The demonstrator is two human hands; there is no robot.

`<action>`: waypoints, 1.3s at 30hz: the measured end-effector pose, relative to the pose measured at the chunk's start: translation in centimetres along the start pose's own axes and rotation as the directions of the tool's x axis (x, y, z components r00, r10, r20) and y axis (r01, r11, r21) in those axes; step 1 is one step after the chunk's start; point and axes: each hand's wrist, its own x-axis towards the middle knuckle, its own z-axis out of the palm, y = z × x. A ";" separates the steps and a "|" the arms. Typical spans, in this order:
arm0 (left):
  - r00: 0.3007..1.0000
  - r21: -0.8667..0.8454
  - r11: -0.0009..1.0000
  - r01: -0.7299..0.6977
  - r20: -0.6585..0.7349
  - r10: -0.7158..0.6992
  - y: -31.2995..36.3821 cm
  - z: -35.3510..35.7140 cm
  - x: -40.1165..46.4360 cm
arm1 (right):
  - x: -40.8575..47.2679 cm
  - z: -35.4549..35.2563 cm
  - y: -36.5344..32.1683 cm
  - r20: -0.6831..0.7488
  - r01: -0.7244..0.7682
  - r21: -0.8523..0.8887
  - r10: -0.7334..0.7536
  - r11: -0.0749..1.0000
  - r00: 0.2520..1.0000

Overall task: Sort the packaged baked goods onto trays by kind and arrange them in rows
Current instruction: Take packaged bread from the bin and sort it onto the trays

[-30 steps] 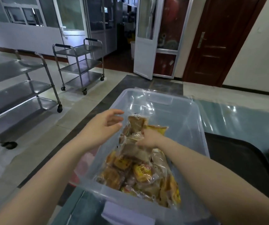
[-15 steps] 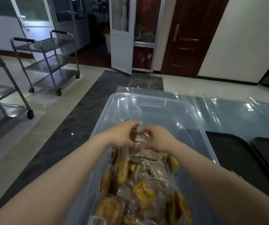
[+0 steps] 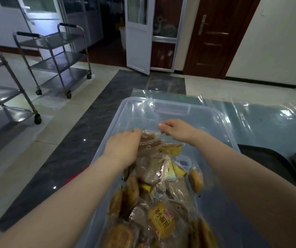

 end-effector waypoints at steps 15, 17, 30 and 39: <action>0.991 0.117 0.988 -0.097 0.108 0.084 0.4 1.8 -0.3 | 5.3 4.1 1.4 -0.203 -0.001 -0.073 -0.014 0.997 0.979; 0.990 0.111 0.987 -0.117 0.093 0.107 0.6 1.7 -0.2 | 4.4 2.4 0.5 -0.146 0.040 0.053 -0.032 0.998 0.989; 0.995 -0.155 0.988 -0.009 0.097 0.024 -0.2 0.3 0.6 | 0.0 -0.4 -0.4 -0.071 0.126 0.403 -0.106 0.906 0.992; 0.995 -0.155 0.983 0.096 -0.025 -0.101 -0.1 0.5 0.8 | 1.5 4.9 3.8 0.269 -0.089 -0.318 0.180 0.944 0.946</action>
